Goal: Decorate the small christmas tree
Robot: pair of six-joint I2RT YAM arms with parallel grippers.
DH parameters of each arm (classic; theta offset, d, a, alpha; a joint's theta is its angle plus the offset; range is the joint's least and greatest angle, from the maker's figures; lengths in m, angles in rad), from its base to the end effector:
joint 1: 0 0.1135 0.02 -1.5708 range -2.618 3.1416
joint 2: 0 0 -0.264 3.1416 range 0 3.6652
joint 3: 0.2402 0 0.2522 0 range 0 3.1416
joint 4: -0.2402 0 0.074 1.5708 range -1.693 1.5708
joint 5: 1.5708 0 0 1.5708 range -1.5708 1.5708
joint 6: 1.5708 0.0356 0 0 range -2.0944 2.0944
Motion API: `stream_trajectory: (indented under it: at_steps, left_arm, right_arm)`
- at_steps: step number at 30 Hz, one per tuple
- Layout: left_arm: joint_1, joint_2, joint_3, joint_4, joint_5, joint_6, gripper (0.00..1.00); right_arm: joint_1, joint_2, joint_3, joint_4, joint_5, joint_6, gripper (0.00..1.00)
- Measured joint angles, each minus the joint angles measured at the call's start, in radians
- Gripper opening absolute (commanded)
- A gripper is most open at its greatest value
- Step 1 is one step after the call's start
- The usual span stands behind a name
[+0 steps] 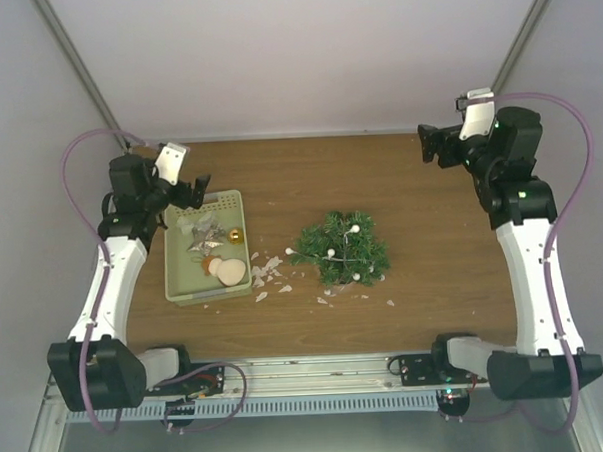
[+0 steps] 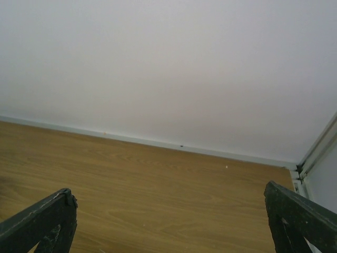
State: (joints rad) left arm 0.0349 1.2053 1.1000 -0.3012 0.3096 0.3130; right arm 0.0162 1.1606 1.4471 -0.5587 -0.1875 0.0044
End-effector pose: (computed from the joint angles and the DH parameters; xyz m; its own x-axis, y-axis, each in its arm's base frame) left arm 0.2749 -0.0013 0.3513 -0.3001 0.2830 -0.9110 0.3562 0.9192 0.1682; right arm 0.2376 0.0105 0.4531 -0.2697 0.0000 -0.9630 -0.1942 0.9794 0.0544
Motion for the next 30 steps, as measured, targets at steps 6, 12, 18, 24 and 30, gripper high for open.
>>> stream_trajectory:
  at_steps: [6,12,18,24,30]
  left_arm:
    - [0.107,0.003,-0.035,-0.018,0.190,0.040,0.98]
    - [0.114,0.011,-0.032,-0.124,0.285,0.177,0.99]
    - [0.125,0.080,-0.034,-0.176,0.295,0.258,0.99]
    - [0.157,0.146,-0.038,-0.182,0.278,0.286,0.99]
    - [0.158,0.193,-0.037,-0.190,0.273,0.319,0.97]
  right_arm:
    - [-0.031,0.063,0.038,-0.002,-0.056,0.001,0.96]
    - [-0.031,0.097,0.040,-0.002,-0.090,0.012,0.96]
    - [-0.031,0.119,0.037,-0.001,-0.111,0.018,0.98]
    - [-0.031,0.116,0.028,-0.001,-0.111,0.018,0.98]
    - [-0.031,0.115,0.003,0.009,-0.121,0.019,0.97]
